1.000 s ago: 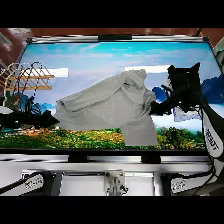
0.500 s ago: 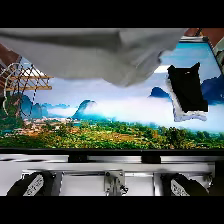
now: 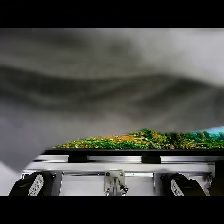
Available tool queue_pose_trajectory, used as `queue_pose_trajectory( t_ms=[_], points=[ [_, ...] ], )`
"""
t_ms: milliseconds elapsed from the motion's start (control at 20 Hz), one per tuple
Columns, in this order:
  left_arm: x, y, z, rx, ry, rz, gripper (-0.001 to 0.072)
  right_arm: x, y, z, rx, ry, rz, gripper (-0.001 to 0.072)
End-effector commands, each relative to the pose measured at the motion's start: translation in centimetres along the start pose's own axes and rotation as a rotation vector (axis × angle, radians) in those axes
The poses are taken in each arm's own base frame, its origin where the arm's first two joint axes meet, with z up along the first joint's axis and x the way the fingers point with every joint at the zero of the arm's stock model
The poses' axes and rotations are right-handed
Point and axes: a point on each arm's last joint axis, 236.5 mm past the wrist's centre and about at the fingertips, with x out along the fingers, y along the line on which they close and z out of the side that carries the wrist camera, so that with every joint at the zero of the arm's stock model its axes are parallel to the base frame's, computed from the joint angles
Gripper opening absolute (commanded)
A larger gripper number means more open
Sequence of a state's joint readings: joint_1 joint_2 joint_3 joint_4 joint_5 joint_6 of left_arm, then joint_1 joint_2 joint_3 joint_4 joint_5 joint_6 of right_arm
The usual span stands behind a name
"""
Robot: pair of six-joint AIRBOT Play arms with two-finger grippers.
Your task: Fold the shirts.
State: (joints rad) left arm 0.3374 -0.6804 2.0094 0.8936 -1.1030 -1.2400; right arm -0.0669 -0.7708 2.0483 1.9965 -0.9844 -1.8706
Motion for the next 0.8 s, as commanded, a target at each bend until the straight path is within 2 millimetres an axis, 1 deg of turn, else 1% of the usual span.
queue_pose_trajectory(
  t_ms=[0,50,100,150,200,300,350,400,450,500,550,600,650,700,750],
  points=[
    [-1.1,1.7,-5.5,0.011,0.235,0.082,0.0038,-0.8,-1.5,-3.6,0.031,0.159,-0.072,0.0070],
    [-0.9,2.4,-7.8,0.002,0.313,0.095,0.0038,-0.2,-2.1,-6.2,0.056,0.257,-0.086,0.0070],
    [-0.7,3.0,-10.7,-0.023,0.407,0.094,0.0038,0.5,-2.6,-9.9,0.090,0.389,-0.094,0.0070],
    [-0.4,3.2,-14.3,-0.077,0.509,0.079,0.0038,1.1,-2.7,-13.9,0.137,0.527,-0.091,0.0070],
    [-0.1,3.4,-18.0,-0.148,0.608,0.070,0.0038,1.6,-2.6,-18.5,0.187,0.681,-0.076,0.0070],
    [0.1,3.6,-26.8,-0.310,0.815,0.060,0.0038,2.3,-2.1,-29.2,0.287,1.004,-0.044,0.0070],
    [0.0,3.6,-31.3,-0.373,0.910,0.053,0.0038,2.7,-1.9,-33.8,0.323,1.110,-0.033,0.0070],
    [0.0,3.8,-35.8,-0.439,0.994,0.055,0.0038,3.7,-1.8,-38.4,0.364,1.182,-0.028,0.0070],
    [0.3,4.2,-40.2,-0.501,1.062,0.065,0.0038,5.0,-1.7,-42.3,0.402,1.214,-0.027,0.0070],
    [0.8,4.6,-44.0,-0.556,1.120,0.075,0.0038,6.5,-1.7,-46.3,0.441,1.231,-0.032,0.0070],
    [1.6,4.9,-47.7,-0.600,1.179,0.075,0.0038,8.2,-1.7,-50.0,0.483,1.242,-0.035,0.0070],
    [2.8,5.0,-50.8,-0.620,1.222,0.064,0.0038,9.9,-1.7,-53.2,0.524,1.238,-0.040,0.0070],
    [4.7,5.0,-53.9,-0.631,1.252,0.051,0.0038,11.8,-1.6,-56.0,0.576,1.211,-0.048,0.0070],
    [6.7,4.9,-56.5,-0.628,1.268,0.034,0.0039,13.8,-1.8,-58.5,0.625,1.163,-0.068,0.0070],
    [9.3,4.7,-59.1,-0.606,1.269,0.010,0.0039,15.6,-2.2,-60.8,0.647,1.109,-0.095,0.0070]
  ],
)
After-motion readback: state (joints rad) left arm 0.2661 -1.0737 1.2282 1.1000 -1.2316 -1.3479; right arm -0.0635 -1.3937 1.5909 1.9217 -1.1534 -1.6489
